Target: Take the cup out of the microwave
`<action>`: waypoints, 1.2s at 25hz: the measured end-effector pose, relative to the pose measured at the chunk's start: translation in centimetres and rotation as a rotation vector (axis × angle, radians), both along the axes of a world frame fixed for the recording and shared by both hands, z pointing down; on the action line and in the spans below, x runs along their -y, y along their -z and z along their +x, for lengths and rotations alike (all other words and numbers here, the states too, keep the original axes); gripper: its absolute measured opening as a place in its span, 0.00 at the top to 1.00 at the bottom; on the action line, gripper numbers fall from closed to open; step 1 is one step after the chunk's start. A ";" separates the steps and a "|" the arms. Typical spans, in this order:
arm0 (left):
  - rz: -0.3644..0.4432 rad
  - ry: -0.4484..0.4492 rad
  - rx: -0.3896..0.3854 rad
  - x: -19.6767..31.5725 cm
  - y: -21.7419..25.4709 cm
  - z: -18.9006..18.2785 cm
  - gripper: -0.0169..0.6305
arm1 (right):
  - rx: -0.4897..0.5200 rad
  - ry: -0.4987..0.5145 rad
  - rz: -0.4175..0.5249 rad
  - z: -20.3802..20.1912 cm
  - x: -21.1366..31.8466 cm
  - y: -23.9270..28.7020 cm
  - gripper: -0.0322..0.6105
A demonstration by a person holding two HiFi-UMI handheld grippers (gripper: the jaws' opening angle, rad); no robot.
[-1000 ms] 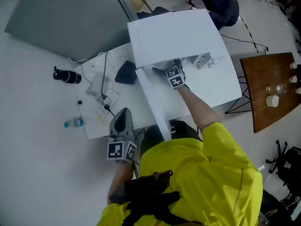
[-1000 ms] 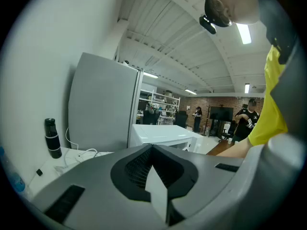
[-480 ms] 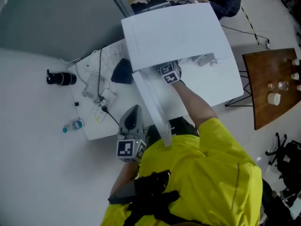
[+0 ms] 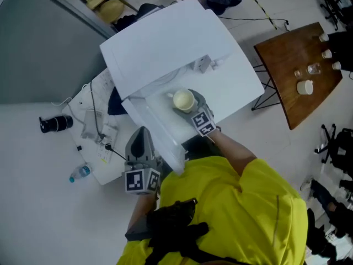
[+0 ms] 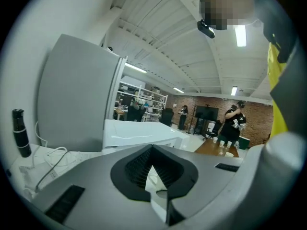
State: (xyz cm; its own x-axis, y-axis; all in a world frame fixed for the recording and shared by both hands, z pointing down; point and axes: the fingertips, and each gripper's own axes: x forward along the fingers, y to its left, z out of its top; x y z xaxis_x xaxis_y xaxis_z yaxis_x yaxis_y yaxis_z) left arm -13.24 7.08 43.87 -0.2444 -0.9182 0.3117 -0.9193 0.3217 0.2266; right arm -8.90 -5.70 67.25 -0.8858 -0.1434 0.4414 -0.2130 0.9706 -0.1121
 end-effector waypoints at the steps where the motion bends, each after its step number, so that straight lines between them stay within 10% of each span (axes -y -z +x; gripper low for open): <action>1: -0.001 -0.042 0.001 1.2 0.0 1.0 0.98 | -0.016 -0.041 -0.012 3.1 0.5 -0.5 0.24; 10: -0.002 -0.379 -0.107 9.9 -2.5 9.8 0.98 | -0.108 -0.486 0.031 20.4 19.5 -5.0 0.24; 17: -0.075 -0.452 -0.128 13.2 -5.6 12.3 0.98 | -0.088 -0.548 0.038 17.2 29.5 -7.0 0.24; 30: -0.109 -0.424 -0.196 14.5 -7.7 10.8 0.98 | -0.060 -0.509 0.043 13.7 31.8 -6.7 0.16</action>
